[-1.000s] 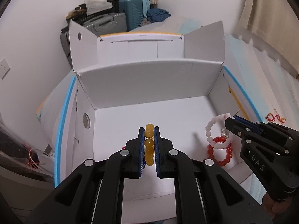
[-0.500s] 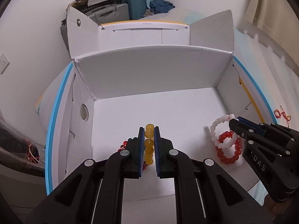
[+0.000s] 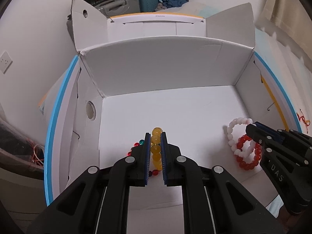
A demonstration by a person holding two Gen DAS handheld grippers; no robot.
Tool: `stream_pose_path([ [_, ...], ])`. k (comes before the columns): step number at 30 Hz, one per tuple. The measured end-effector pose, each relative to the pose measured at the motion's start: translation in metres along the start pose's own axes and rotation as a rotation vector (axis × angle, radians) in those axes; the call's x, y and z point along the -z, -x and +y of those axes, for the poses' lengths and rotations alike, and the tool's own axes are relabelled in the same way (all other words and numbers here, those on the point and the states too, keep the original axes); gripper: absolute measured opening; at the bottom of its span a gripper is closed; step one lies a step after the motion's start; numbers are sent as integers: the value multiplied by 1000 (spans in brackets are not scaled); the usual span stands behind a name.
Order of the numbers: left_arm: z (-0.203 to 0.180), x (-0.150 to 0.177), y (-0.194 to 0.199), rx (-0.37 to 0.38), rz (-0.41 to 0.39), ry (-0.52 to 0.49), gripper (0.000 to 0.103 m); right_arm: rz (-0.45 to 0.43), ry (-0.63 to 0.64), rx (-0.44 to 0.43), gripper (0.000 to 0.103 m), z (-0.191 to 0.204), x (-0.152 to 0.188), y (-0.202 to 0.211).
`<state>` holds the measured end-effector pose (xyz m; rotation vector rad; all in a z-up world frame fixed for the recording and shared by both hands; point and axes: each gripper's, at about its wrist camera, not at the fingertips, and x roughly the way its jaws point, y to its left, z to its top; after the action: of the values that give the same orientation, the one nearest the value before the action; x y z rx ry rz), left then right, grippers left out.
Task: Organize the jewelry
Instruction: 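Open both grippers to drop the bracelets inside the box, then withdraw both grippers from the box back over the bed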
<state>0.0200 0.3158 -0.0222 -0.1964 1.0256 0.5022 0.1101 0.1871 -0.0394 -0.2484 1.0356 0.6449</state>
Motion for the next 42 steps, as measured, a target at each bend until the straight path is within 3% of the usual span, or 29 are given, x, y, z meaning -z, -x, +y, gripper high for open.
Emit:
stream_pose_path([
  [6, 2, -1, 3, -29, -8, 7, 12, -2, 5, -10, 13, 2, 0, 0],
  [8, 3, -2, 4, -29, -6, 11, 16, -6, 9, -13, 14, 3, 0, 2],
  [12, 4, -4, 10, -34, -26, 25, 30, -47, 10, -13, 38, 3, -2, 15],
  [14, 5, -5, 13, -38, -37, 33, 39, -62, 15, -9, 40, 2, -4, 21],
  [16, 4, -6, 16, -44, -48, 38, 44, -80, 9, -12, 49, 1, -5, 28],
  [29, 1, -8, 34, -47, -92, 63, 80, -136, 10, 0, 73, -6, -7, 50],
  [36, -8, -10, 46, -32, -125, 70, 90, -178, -23, 14, 85, -22, -7, 67],
  [42, -21, -11, 54, -22, -148, 60, 95, -201, -43, 23, 87, -37, -8, 79],
])
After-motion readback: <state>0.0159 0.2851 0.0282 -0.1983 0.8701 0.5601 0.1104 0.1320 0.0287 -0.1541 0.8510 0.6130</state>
